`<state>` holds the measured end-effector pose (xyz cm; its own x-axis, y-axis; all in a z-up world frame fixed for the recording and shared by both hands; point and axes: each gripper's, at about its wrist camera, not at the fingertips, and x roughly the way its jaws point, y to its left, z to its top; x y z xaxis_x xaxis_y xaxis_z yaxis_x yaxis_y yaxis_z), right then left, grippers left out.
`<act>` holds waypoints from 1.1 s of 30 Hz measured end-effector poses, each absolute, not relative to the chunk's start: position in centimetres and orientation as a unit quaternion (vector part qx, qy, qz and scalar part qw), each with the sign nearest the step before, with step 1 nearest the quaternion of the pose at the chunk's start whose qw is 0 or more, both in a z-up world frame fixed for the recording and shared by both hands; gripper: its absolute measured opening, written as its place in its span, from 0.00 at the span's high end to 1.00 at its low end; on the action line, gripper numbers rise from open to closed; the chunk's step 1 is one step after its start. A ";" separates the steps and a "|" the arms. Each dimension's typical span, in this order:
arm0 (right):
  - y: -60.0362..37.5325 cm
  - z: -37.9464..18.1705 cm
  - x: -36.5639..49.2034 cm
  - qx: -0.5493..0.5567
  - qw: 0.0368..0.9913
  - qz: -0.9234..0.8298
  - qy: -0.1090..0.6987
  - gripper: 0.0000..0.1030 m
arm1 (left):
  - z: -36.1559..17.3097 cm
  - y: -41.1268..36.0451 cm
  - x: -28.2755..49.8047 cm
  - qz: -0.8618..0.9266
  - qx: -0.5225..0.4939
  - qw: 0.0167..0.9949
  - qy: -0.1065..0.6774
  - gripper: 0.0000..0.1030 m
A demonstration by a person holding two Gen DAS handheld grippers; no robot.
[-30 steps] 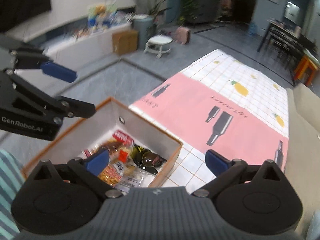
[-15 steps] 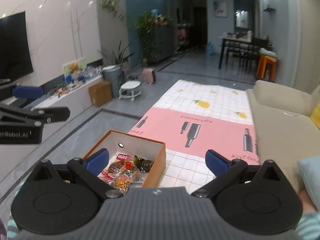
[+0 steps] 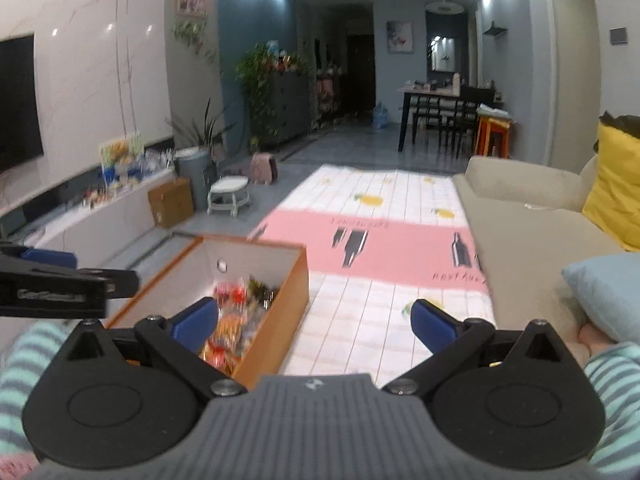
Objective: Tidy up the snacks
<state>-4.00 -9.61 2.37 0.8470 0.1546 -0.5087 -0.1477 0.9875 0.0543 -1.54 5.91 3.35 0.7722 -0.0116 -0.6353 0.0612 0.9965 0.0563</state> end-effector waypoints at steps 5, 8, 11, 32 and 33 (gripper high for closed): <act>-9.6 0.1 -3.7 0.004 0.952 0.076 0.296 0.04 | 0.6 5.2 -1.1 -0.028 0.022 0.928 0.372 0.08; -10.0 -1.2 -3.3 0.016 0.945 0.070 0.320 0.04 | -0.5 4.6 -1.3 -0.036 0.027 0.919 0.391 0.08; -10.3 -1.7 -3.2 0.022 0.941 0.064 0.331 0.04 | -1.1 4.4 -1.5 -0.035 0.034 0.914 0.403 0.08; -10.1 -1.7 -3.2 0.018 0.943 0.061 0.328 0.04 | -1.0 4.7 -1.8 -0.028 0.025 0.914 0.405 0.08; -10.1 -1.7 -3.2 0.019 0.942 0.061 0.328 0.04 | -1.0 4.7 -1.8 -0.028 0.026 0.914 0.405 0.08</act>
<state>-3.19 -10.13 -1.70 0.7773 0.1270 -0.6162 -0.1020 0.9919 0.0758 -1.82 4.69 -0.97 0.6704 -0.0305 -0.7414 0.0720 0.9971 0.0240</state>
